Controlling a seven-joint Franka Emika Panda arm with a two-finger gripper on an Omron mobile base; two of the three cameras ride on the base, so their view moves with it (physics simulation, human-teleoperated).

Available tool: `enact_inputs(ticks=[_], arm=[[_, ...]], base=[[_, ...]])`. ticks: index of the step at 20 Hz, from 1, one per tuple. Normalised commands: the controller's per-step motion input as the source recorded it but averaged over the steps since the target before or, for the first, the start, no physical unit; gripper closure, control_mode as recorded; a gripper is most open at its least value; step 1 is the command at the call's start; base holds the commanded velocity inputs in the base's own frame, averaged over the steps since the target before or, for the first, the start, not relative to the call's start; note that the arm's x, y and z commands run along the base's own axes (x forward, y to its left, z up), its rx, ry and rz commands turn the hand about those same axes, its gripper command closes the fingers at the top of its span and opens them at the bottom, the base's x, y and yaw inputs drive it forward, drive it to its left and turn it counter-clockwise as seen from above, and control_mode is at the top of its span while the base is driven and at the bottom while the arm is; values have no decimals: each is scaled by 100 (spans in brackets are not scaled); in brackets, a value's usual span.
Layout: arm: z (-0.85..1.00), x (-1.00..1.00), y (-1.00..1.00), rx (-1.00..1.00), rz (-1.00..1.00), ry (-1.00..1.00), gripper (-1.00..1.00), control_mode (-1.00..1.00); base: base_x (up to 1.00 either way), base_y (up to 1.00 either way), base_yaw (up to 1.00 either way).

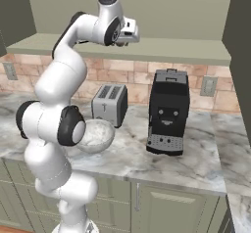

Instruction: Pick the potato from the cabinet and place it in the bowl. Then pick the bowl and place it in the sink. Then turn on the sink facuet.

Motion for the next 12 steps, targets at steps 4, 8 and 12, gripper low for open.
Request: enact_inputs(ticks=[4, 8, 12], arm=[[-10, -100, 2, -2, 0, -10, 100, -100], [-28, -100, 1, 0, 0, -2, 100, -100], [-30, -100, 15, 0, 0, 0, 100, -100]], base=[[0, 0, 0], [0, 0, 0], [0, 0, 0]])
